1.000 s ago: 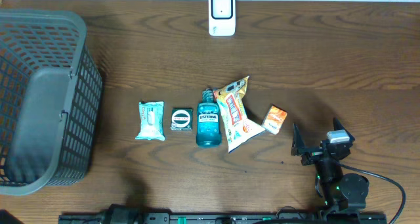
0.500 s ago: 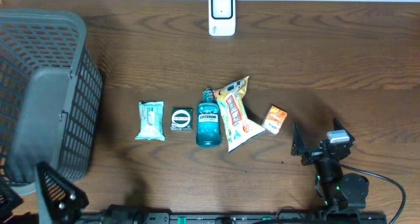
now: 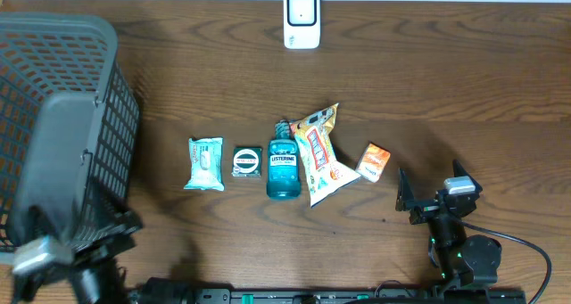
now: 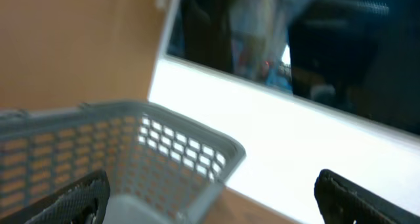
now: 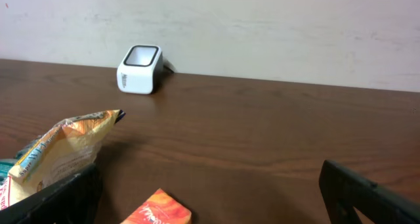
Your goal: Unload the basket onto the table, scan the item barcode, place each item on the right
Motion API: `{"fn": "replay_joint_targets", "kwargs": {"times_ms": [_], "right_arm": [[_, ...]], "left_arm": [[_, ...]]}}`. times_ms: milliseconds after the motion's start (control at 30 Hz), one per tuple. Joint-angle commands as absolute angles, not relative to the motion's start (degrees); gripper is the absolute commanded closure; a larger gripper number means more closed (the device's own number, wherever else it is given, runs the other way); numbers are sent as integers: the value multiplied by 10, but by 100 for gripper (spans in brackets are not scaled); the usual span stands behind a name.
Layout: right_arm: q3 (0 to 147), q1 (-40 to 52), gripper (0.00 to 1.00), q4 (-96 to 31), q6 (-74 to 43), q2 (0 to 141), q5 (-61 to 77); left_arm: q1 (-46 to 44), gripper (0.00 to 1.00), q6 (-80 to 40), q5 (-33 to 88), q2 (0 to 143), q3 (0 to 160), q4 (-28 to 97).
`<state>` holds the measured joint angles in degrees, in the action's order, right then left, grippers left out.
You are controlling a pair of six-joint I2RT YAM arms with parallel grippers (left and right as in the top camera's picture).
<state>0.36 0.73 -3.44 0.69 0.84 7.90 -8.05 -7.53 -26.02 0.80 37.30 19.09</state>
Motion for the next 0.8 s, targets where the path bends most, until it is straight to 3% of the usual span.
{"fn": "replay_joint_targets", "kwargs": {"times_ms": [0, 367, 533, 767], "right_arm": [[3, 13, 1, -37, 9, 4, 79], [3, 13, 1, -37, 9, 4, 78], [3, 13, 1, -37, 9, 4, 79], [3, 13, 1, -37, 9, 4, 79]], "left_arm": [[-78, 2, -76, -181, 7, 317, 183], [-78, 2, -5, -38, 7, 132, 48], [-78, 2, 4, -32, 7, 80, -21], [-78, 2, 4, -32, 7, 30, -25]]}}
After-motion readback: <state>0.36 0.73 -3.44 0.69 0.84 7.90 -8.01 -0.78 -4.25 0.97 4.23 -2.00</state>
